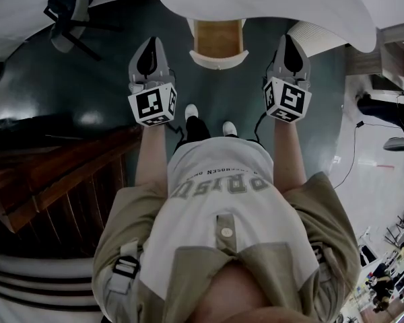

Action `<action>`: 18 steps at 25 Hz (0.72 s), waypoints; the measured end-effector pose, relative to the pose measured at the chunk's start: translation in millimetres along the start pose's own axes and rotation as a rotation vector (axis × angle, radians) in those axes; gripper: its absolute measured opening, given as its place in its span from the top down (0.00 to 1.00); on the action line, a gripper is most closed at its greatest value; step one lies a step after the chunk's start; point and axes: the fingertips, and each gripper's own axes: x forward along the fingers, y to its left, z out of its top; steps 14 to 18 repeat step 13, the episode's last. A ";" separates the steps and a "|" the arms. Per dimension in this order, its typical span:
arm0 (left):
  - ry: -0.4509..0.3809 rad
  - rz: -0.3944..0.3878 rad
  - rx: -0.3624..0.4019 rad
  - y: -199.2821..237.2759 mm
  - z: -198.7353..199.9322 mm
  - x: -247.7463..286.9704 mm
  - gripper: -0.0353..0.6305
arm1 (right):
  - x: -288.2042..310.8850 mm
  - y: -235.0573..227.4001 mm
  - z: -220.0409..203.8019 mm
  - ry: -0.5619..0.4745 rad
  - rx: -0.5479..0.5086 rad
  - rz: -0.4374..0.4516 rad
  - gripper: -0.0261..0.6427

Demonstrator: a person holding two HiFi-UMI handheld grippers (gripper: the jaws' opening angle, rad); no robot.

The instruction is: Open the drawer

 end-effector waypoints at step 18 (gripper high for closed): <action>0.008 0.002 0.005 -1.7 1.2 3.7 0.94 | 1.8 -8.0 6.1 -0.002 -0.031 -0.001 0.96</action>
